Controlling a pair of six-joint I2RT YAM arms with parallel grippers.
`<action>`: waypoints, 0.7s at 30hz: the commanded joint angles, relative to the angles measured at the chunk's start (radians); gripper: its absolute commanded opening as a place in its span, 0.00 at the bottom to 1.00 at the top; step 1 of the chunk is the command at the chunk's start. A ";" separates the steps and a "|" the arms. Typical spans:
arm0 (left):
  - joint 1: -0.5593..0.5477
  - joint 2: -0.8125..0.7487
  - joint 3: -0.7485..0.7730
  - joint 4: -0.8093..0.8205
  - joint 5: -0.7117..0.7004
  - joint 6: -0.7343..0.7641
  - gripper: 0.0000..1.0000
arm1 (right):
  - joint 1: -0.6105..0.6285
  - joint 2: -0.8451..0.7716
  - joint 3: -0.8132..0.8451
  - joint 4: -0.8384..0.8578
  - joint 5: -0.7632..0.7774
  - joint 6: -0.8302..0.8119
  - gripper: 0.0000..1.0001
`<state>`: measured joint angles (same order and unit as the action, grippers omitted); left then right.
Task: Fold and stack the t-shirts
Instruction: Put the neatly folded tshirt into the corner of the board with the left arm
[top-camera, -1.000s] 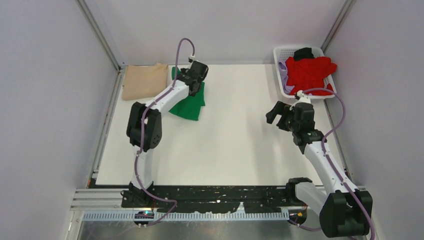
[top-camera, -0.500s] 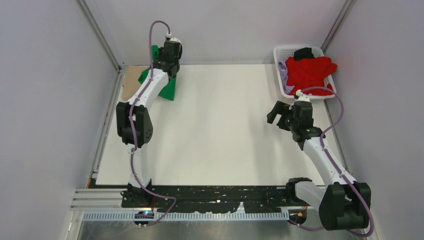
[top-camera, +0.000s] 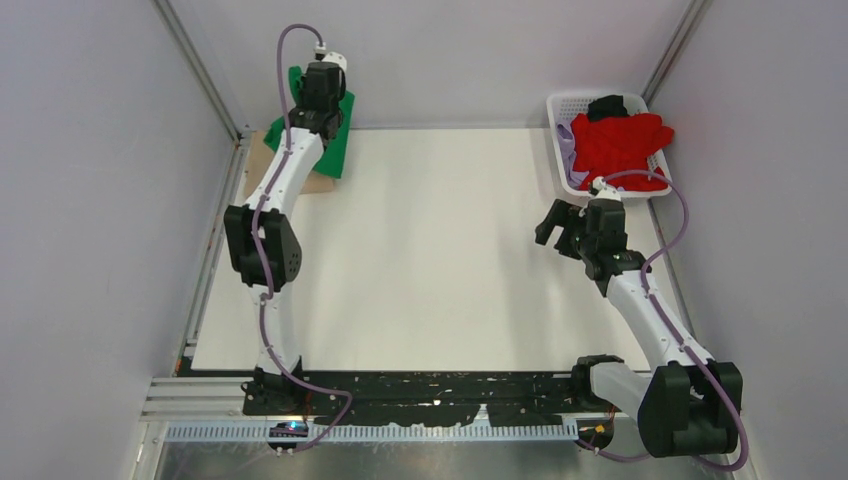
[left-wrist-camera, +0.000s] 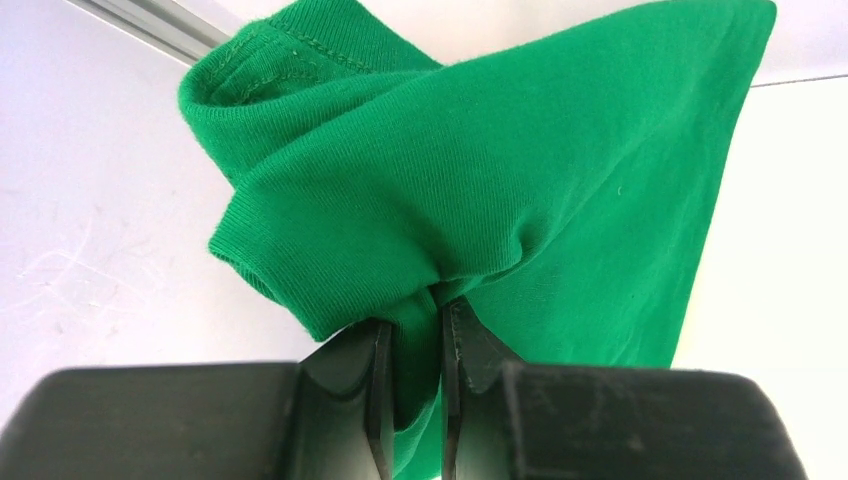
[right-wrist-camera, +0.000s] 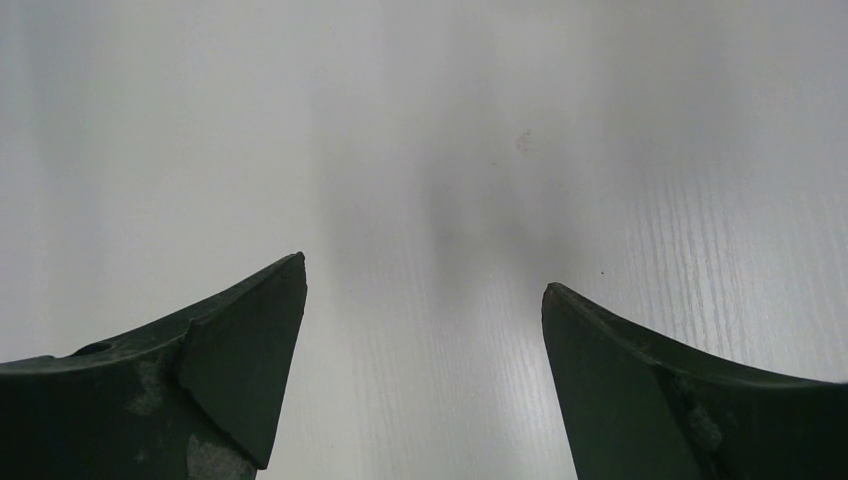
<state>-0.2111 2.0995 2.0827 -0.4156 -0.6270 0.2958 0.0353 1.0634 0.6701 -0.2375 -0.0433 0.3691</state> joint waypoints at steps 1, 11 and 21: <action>0.032 0.033 0.040 0.041 0.041 0.000 0.00 | -0.005 0.008 0.052 0.000 0.034 0.006 0.95; 0.130 0.120 0.069 0.019 0.172 -0.002 0.00 | -0.005 0.060 0.078 -0.010 0.037 0.039 0.96; 0.206 0.241 0.170 0.053 0.225 0.049 0.00 | -0.006 0.071 0.110 -0.061 0.113 0.046 0.96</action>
<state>-0.0223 2.3287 2.1986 -0.4355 -0.4343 0.3126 0.0353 1.1286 0.7261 -0.2901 0.0212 0.4007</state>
